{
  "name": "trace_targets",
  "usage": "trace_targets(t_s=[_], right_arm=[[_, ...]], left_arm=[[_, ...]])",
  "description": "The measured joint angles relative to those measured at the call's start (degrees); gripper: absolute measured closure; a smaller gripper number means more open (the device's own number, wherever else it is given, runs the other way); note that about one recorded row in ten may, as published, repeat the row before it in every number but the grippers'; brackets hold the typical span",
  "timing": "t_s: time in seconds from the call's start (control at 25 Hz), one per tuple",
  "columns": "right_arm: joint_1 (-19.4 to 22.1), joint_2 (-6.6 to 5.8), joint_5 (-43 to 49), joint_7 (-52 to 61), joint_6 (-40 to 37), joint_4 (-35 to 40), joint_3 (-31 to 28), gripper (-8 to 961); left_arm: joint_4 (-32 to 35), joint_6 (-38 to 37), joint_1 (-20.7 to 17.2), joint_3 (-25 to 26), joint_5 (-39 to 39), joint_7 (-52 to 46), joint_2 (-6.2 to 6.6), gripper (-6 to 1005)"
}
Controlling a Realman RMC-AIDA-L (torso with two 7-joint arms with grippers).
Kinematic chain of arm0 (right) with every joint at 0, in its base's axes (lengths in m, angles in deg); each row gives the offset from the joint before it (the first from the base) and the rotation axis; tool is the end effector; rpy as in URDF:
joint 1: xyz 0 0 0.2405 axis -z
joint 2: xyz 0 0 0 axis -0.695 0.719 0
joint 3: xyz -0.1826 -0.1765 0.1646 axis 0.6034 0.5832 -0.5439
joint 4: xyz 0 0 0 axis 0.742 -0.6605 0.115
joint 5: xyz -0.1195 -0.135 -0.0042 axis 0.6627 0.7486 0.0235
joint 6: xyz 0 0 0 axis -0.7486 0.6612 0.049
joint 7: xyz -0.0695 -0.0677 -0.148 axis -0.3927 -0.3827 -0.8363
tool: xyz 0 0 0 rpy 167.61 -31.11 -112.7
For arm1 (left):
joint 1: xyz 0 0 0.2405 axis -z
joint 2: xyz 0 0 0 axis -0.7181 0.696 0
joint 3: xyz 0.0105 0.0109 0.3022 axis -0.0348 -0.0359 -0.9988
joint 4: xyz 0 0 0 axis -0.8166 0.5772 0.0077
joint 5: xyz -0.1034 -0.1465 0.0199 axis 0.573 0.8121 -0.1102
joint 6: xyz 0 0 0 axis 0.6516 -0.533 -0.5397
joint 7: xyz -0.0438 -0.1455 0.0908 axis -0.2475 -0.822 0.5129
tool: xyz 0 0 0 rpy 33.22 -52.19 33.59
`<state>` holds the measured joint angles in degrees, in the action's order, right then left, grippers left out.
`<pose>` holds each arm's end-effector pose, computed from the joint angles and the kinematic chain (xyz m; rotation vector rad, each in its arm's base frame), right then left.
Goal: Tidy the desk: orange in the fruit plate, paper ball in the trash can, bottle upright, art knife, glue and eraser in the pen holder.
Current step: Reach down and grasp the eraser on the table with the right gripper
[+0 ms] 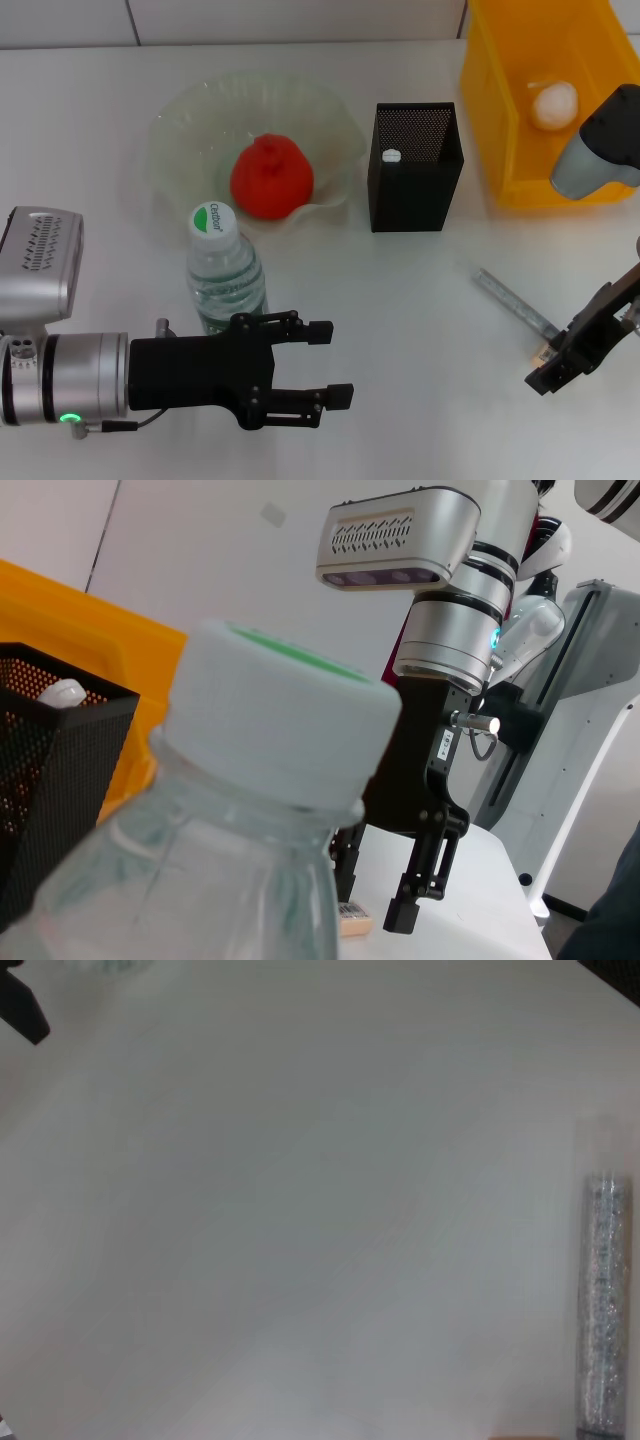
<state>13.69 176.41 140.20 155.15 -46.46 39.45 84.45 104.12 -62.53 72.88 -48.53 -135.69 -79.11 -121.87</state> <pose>0.2810 0.2973 -0.0523 -2.7169 1.1158 -0.7330 -0.2667 0.2529 -0.1123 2.9263 0.6305 0.8863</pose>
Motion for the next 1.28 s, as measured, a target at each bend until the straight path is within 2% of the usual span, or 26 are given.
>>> trace_targets(t_s=[1.28], right_arm=[[0.01,-0.09,0.82,0.23,0.02,0.09,0.00,322]], left_arm=[[-0.39,0.08,0.00,0.00,-0.11,0.03,0.00,200]])
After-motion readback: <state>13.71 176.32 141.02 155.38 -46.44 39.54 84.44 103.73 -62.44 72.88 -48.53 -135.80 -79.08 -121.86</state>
